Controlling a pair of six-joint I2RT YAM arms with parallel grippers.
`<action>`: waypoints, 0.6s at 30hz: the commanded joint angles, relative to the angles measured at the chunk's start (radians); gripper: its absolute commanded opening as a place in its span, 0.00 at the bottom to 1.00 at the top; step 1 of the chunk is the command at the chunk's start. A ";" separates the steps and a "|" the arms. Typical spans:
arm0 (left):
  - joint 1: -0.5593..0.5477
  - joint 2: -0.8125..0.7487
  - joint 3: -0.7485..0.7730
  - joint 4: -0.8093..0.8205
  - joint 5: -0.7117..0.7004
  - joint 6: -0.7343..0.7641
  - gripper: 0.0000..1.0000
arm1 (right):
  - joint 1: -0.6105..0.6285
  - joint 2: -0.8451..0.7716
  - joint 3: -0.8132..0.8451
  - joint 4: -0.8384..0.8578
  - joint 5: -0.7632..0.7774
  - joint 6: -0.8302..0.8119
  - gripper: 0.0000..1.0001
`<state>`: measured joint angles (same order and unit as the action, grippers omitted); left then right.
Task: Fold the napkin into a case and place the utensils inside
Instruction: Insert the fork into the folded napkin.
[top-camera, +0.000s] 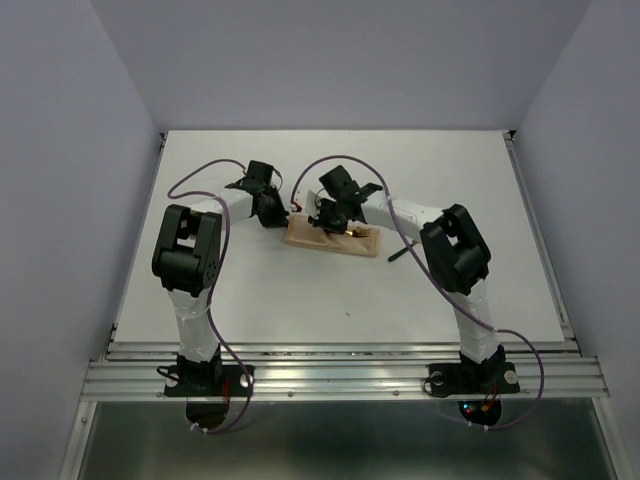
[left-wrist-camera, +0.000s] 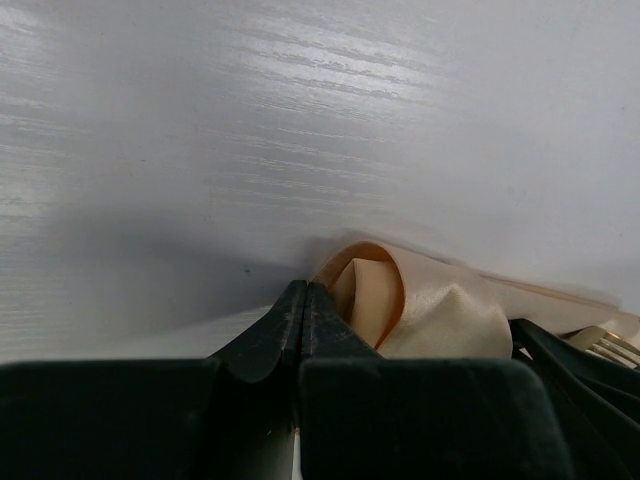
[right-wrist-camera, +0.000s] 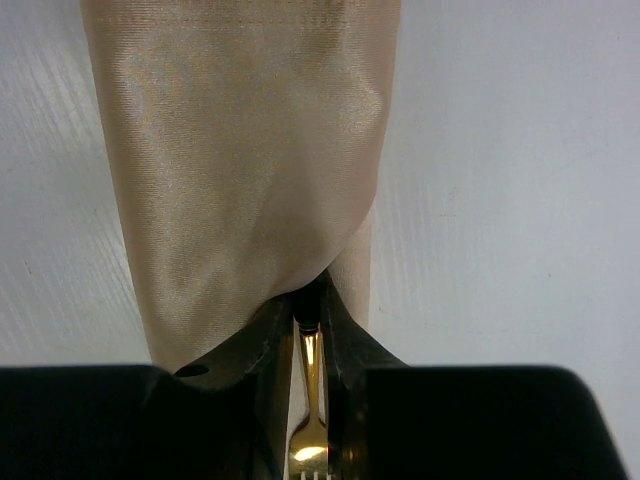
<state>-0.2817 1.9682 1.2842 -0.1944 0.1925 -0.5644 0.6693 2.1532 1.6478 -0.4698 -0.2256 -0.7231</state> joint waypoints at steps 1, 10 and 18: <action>-0.008 0.012 0.027 -0.010 0.018 0.024 0.04 | 0.010 0.010 0.063 0.007 0.003 -0.022 0.01; -0.008 0.020 0.035 -0.013 0.025 0.027 0.04 | 0.010 0.036 0.089 -0.012 0.000 -0.035 0.01; -0.008 0.023 0.035 -0.014 0.027 0.031 0.04 | 0.010 0.040 0.089 -0.013 0.008 -0.030 0.11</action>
<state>-0.2817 1.9797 1.2953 -0.1917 0.2108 -0.5568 0.6693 2.1891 1.6936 -0.4828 -0.2211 -0.7414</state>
